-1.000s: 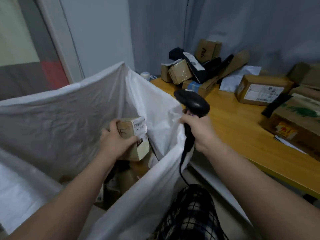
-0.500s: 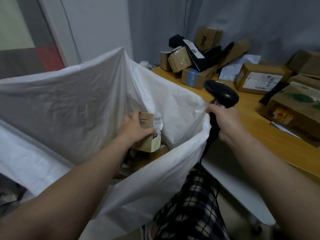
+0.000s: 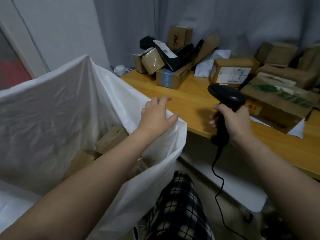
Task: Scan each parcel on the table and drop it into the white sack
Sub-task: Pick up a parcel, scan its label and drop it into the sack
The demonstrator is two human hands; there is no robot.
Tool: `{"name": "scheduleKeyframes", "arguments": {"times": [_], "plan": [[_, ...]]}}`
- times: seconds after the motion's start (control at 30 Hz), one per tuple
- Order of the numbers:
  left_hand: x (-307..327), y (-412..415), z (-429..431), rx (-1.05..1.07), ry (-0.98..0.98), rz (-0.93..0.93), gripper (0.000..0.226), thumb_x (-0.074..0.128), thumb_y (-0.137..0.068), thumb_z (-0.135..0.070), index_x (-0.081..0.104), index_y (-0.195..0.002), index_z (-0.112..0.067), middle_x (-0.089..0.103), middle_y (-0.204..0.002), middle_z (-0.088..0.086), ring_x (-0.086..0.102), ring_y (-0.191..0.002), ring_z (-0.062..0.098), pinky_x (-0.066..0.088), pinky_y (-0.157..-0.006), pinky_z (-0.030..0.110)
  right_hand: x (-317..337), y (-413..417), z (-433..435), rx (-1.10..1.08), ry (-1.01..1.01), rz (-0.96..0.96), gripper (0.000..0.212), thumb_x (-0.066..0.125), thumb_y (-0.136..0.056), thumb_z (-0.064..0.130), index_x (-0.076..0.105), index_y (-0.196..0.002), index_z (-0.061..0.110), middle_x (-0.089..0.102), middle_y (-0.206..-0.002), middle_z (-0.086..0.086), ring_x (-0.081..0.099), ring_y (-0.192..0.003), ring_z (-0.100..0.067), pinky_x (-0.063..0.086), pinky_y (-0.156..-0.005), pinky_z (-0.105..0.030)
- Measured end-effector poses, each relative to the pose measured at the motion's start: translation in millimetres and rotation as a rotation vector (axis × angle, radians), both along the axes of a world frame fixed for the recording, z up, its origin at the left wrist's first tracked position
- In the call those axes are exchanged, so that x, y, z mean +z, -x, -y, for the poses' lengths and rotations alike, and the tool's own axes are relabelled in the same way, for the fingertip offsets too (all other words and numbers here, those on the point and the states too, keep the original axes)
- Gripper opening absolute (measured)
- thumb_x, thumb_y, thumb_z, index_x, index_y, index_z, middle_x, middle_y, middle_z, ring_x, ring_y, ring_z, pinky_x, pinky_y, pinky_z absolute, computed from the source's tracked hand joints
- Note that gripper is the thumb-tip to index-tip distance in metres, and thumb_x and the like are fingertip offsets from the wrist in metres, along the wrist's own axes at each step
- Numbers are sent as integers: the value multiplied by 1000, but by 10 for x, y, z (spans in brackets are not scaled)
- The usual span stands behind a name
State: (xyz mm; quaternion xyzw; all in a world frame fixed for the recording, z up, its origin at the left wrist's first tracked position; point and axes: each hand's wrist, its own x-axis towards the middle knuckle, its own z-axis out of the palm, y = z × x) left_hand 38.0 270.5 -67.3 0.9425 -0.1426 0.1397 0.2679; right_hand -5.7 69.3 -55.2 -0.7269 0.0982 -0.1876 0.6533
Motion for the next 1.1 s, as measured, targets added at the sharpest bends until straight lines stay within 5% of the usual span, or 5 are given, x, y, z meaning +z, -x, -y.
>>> {"name": "scheduleKeyframes", "arguments": {"times": [0.5, 0.77, 0.9, 1.03, 1.1], "plan": [[307, -397, 2505, -334, 142, -140, 75, 49, -94, -51, 17, -151, -14, 18, -153, 16, 23, -139, 36, 25, -113, 42, 13, 719, 1706, -467, -200, 13, 25, 71, -83, 18, 65, -107, 11, 61, -85, 0, 59, -85, -19, 44, -70, -30], [184, -714, 2464, -270, 283, -393, 68, 65, -88, -37, 32, -144, -19, 39, -143, 10, 37, -133, 31, 35, -111, 48, 182, 477, 1858, -239, -574, -16, 38, 71, -86, 32, 63, -116, 10, 72, -83, -2, 70, -68, -17, 51, -55, -28], [48, -569, 2074, -293, 449, -429, 85, 74, -82, -21, 19, -147, -32, 27, -146, 8, 36, -132, 26, 37, -109, 47, 33, 499, 1765, -258, -550, 45, 33, 67, -89, 26, 63, -118, 9, 74, -101, -14, 71, -95, -27, 58, -80, -41], [-22, -404, 1697, -258, 692, -544, 60, 49, -87, -66, 36, -135, -32, 43, -142, 3, 47, -122, 21, 42, -98, 36, -108, 650, 1586, -243, -514, 23, 21, 66, -90, 23, 65, -108, 12, 70, -88, -13, 69, -92, -27, 56, -89, -42], [-11, -395, 1565, -201, 711, -625, 96, 35, -67, -94, 45, -137, -29, 48, -142, -1, 47, -127, 22, 34, -110, 45, -126, 719, 1489, -247, -526, 0, 14, 67, -90, 26, 64, -99, 16, 69, -87, -13, 69, -90, -28, 59, -82, -40]]}}
